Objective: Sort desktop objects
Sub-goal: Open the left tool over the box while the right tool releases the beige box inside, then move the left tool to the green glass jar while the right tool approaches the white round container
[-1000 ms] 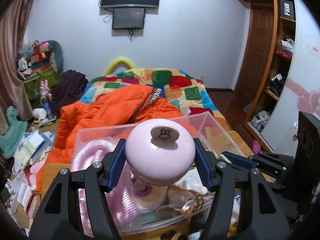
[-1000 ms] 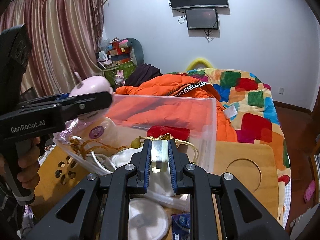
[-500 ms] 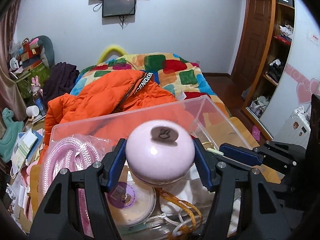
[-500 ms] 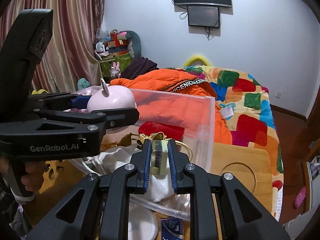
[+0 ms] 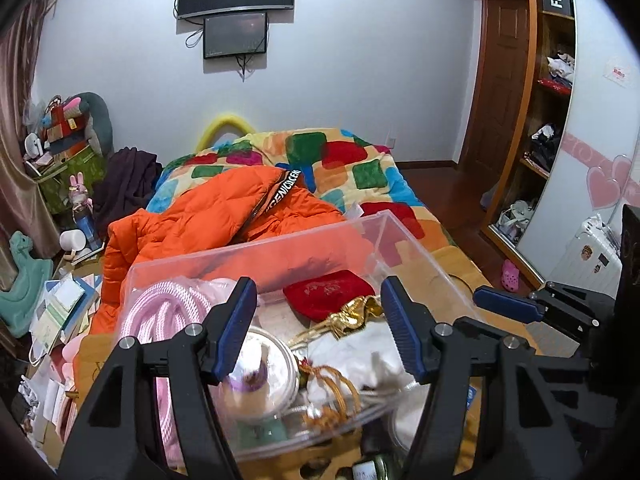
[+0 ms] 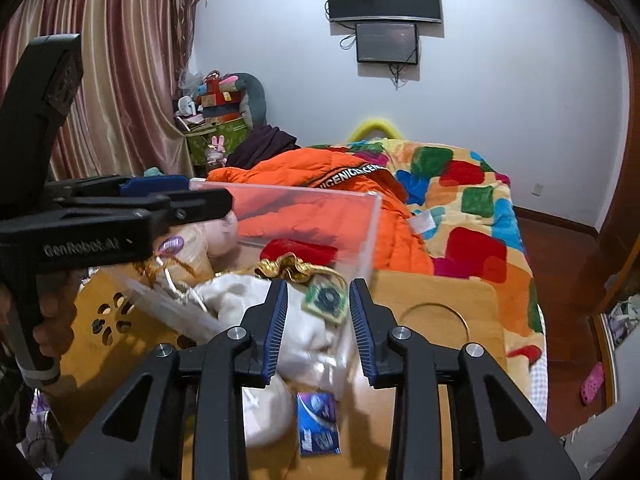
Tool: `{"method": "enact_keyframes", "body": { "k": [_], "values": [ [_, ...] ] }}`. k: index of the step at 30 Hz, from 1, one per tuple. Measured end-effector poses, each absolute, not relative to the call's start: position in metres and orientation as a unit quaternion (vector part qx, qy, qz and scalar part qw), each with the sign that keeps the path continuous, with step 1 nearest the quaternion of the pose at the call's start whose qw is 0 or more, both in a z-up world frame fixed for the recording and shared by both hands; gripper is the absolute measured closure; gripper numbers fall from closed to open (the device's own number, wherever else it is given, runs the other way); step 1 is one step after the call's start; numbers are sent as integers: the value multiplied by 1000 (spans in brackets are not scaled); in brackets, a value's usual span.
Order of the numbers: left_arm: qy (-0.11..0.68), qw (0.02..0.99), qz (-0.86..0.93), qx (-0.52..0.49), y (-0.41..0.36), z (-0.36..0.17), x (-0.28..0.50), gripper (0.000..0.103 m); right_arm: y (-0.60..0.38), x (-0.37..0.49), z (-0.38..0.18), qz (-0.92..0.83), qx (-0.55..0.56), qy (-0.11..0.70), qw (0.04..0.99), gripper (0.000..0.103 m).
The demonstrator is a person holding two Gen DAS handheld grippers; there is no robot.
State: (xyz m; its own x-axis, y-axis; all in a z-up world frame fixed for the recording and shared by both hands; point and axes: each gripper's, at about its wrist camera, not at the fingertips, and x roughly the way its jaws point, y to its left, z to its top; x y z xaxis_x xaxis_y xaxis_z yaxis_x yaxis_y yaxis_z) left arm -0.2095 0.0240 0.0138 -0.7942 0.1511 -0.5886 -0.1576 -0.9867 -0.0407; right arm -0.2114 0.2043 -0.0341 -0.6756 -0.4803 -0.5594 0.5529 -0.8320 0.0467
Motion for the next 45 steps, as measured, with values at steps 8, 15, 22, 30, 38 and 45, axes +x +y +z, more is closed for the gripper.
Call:
{"method": "enact_keyframes", "body": {
  "k": [8, 15, 22, 30, 38, 45],
  "values": [
    [4, 88, 942, -325, 28, 5, -182, 39, 216, -188, -46, -904, 308, 51, 291, 64],
    [28, 92, 939, -330, 35, 1, -158, 39, 209, -167, -63, -890, 324, 58, 316, 59],
    [10, 101, 930, -353, 32, -17, -140, 39, 199, -159, -83, -874, 350, 73, 329, 58],
    [-9, 108, 913, -393, 32, -49, -134, 39, 191, -156, -94, -875, 352, 85, 322, 48],
    [-31, 106, 904, -412, 22, -64, -134, 39, 180, -160, -97, -877, 345, 100, 320, 40],
    [-37, 104, 902, -417, 20, -70, -139, 39, 179, -157, -98, -880, 336, 106, 319, 41]
  ]
}}
